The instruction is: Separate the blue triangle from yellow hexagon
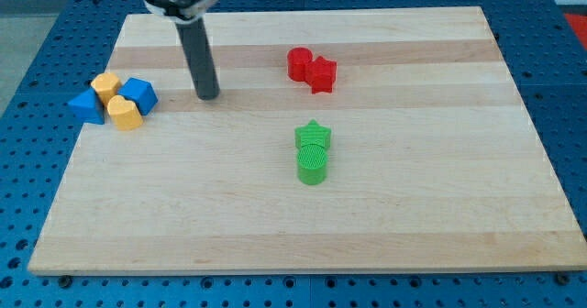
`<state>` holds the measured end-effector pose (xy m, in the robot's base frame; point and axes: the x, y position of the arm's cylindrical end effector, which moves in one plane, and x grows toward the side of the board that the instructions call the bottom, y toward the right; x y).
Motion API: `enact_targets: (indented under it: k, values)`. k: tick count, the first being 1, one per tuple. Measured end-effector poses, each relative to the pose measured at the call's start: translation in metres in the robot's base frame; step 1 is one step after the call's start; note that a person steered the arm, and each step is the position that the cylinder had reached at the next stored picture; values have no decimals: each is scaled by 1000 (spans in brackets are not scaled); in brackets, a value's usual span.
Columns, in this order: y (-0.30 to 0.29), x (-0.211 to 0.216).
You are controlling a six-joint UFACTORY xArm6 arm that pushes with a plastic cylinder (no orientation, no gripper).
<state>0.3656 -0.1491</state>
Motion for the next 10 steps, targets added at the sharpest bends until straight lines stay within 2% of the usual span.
enact_targets:
  k: [2, 3, 4, 6, 10]
  values:
    - [-88, -62]
    - [-154, -62]
    - [-156, -59]
    - [-156, 2]
    - [-153, 69]
